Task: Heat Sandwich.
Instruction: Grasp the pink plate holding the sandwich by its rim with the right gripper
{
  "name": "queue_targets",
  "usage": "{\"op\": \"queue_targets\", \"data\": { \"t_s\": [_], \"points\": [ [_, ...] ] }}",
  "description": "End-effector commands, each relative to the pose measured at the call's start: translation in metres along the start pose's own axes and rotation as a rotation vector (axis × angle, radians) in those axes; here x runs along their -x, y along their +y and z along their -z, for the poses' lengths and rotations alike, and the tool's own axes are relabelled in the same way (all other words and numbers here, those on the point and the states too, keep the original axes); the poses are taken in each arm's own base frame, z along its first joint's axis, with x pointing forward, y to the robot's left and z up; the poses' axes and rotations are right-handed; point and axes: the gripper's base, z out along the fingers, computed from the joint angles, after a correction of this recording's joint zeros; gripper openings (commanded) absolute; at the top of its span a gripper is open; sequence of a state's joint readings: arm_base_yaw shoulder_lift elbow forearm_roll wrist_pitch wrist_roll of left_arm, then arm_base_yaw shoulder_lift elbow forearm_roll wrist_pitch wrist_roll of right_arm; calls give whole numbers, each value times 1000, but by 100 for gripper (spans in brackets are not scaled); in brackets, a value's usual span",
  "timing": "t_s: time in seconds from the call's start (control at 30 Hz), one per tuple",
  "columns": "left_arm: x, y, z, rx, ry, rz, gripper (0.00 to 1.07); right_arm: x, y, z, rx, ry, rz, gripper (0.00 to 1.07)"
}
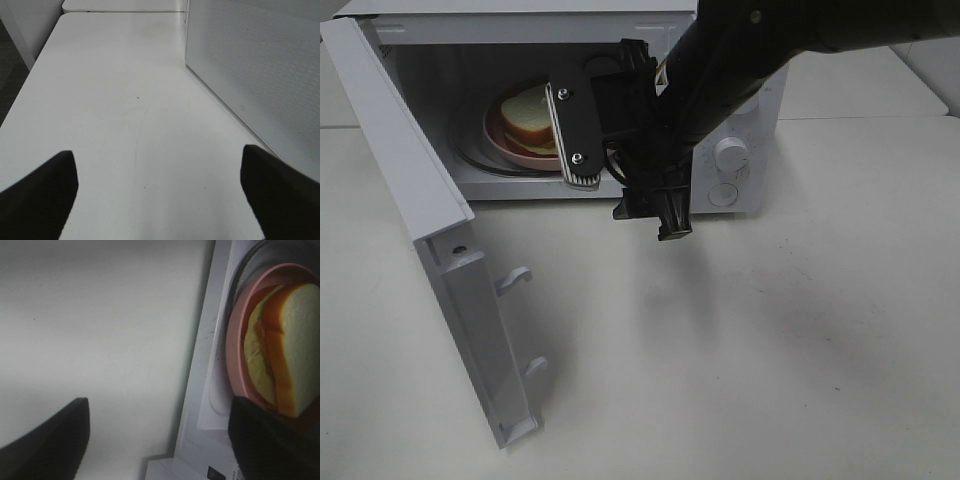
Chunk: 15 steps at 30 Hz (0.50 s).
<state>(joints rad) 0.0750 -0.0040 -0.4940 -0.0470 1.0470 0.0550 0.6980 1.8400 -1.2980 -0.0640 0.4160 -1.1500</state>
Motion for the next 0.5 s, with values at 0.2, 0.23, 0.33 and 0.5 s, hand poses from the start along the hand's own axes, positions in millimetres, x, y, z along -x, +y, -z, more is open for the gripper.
{"op": "queue_targets", "data": {
  "t_s": [0.2,0.23,0.33,0.5],
  "points": [
    [-1,-1,2,-3,-23,3,81,8,-14,-26,13,7,-11,75],
    [-1,-1,2,-3,-23,3,81,8,-16,-28,11,7,-20,75],
    [-1,-1,2,-3,-23,3,81,9,-21,-38,14,15,-39,75],
    [-1,-1,2,-3,-23,3,81,10,-31,-56,22,50,-56,75]
  ]
}}
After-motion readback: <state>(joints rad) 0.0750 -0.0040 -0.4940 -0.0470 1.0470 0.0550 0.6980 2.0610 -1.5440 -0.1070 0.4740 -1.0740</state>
